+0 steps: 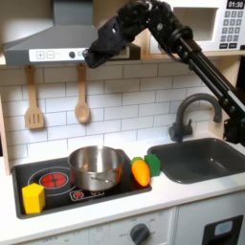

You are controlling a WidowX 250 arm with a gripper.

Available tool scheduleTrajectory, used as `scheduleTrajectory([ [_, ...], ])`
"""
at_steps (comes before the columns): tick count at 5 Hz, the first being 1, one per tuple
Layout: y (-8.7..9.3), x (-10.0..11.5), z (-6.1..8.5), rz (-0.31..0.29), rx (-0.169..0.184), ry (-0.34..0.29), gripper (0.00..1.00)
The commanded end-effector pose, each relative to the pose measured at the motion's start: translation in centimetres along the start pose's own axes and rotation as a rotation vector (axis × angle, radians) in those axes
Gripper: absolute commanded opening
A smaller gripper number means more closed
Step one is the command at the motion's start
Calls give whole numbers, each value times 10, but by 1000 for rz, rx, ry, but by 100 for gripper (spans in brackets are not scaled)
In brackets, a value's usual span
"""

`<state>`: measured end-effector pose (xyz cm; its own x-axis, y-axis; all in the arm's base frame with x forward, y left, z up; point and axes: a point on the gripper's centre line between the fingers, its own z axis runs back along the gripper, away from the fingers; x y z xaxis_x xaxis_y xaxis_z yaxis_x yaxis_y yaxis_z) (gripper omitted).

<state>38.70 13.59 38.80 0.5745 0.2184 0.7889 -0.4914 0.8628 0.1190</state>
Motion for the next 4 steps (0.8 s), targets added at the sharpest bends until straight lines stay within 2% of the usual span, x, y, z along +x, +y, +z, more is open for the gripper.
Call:
scheduleTrajectory([
  [1, 9, 8, 2, 2, -9, -14, 0],
  [4, 10, 12, 12, 16, -75, -30, 0],
])
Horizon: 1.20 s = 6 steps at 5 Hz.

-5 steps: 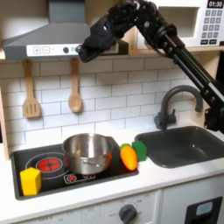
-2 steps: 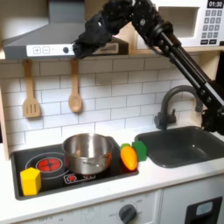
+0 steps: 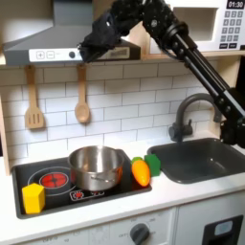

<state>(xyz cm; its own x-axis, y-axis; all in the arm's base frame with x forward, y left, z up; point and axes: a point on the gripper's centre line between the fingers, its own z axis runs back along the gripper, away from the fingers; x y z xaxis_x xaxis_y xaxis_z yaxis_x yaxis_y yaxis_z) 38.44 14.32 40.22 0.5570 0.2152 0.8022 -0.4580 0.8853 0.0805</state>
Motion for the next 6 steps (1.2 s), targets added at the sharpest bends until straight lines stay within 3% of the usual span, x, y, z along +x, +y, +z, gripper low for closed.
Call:
scheduleTrajectory([
  [1, -1, -1, 1, 16, -34, 7, 0],
  [3, -7, -2, -2, 11, -69, 16, 0],
  [6, -11, -2, -8, 5, -71, 20, 0],
])
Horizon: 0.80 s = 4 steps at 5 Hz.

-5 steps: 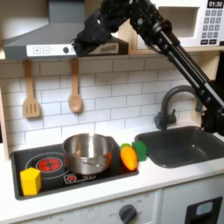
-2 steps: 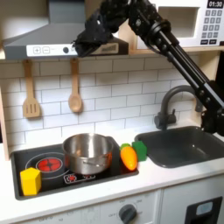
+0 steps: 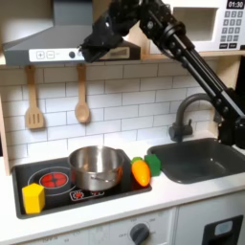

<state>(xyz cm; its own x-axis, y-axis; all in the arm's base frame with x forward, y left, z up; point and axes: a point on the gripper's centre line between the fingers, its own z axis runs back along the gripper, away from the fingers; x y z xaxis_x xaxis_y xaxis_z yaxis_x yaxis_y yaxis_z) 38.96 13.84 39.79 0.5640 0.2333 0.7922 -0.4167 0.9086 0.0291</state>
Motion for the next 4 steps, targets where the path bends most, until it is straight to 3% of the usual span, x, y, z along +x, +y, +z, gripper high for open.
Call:
scheduleTrajectory([
  [1, -5, -1, -8, -9, -4, 7, 0],
  [4, -8, 0, -11, -14, -9, 5, 0],
])
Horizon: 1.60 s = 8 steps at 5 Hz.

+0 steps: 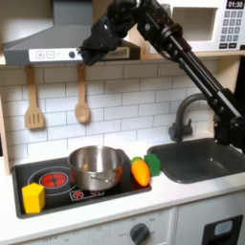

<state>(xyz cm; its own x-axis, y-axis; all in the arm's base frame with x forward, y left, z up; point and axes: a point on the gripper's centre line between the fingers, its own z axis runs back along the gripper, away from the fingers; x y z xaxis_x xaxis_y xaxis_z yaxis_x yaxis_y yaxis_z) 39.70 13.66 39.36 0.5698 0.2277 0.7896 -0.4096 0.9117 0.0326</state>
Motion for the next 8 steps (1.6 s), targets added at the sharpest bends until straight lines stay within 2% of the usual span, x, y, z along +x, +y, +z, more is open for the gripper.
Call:
scheduleTrajectory([
  [1, -2, -1, -4, -8, -4, 7, 0],
  [3, 4, -7, 4, -10, -9, 33, 0],
  [5, -6, -28, 2, -43, -52, 86, 0],
  [6, -8, -37, 5, -52, -56, 104, 0],
  [7, -17, -54, -13, -42, -67, 152, 0],
  [8, -17, -71, -20, -55, -75, 222, 100],
])
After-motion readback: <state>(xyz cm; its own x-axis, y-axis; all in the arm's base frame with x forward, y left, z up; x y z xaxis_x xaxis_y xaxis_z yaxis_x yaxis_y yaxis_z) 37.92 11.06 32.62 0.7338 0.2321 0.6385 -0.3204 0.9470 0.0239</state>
